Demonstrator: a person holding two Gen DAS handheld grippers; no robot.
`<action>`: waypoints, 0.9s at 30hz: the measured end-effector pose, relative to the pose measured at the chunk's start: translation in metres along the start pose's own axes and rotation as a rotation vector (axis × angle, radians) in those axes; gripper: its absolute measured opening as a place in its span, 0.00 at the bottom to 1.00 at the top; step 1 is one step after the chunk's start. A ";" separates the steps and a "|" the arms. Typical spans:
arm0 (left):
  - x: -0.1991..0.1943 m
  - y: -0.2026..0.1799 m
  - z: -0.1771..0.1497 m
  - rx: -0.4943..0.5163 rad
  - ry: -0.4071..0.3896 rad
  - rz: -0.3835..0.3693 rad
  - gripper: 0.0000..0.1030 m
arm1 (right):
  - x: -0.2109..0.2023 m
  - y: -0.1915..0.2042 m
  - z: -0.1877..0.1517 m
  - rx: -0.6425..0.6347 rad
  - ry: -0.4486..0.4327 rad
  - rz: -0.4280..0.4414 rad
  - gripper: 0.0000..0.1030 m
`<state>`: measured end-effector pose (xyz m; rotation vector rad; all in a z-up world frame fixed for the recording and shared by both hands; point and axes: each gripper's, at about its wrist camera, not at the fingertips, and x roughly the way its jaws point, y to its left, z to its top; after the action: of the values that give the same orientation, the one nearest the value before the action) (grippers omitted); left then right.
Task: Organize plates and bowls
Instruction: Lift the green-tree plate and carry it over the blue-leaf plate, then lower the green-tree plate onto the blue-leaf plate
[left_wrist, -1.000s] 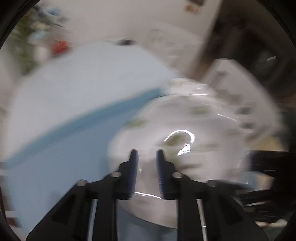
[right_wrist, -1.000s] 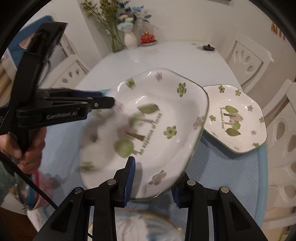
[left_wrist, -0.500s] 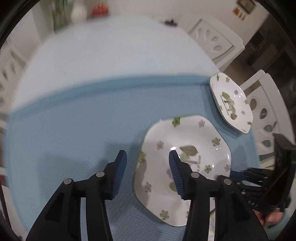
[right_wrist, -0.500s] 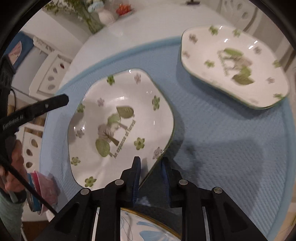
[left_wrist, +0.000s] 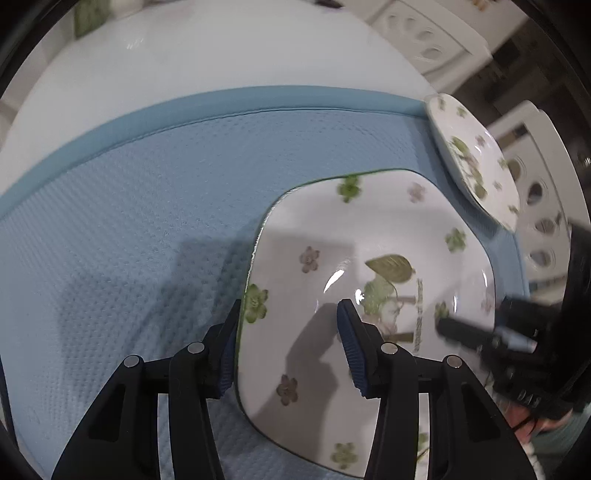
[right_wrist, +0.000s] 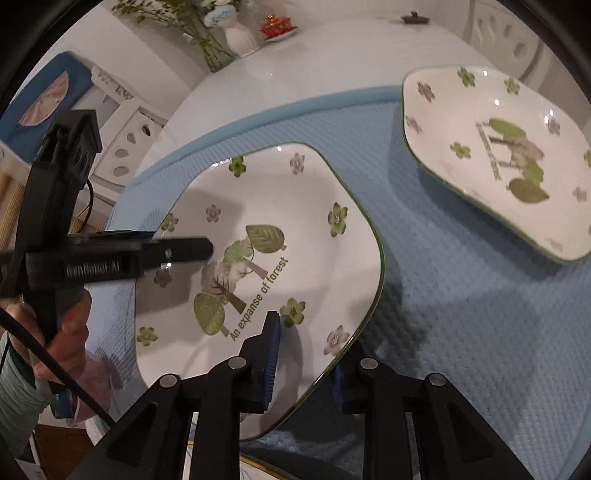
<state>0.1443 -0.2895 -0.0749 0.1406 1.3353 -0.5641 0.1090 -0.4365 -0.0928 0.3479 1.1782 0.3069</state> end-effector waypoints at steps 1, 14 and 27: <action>-0.003 0.000 -0.003 -0.001 -0.008 -0.012 0.43 | -0.003 0.003 0.000 -0.024 -0.007 -0.013 0.24; -0.073 -0.029 -0.052 -0.021 -0.135 -0.063 0.43 | -0.071 0.013 -0.024 -0.133 -0.052 -0.001 0.25; -0.098 -0.067 -0.142 -0.083 -0.103 -0.092 0.43 | -0.123 0.022 -0.120 -0.108 -0.003 -0.011 0.25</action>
<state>-0.0238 -0.2587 -0.0027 -0.0178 1.2670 -0.5855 -0.0474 -0.4549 -0.0213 0.2478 1.1558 0.3585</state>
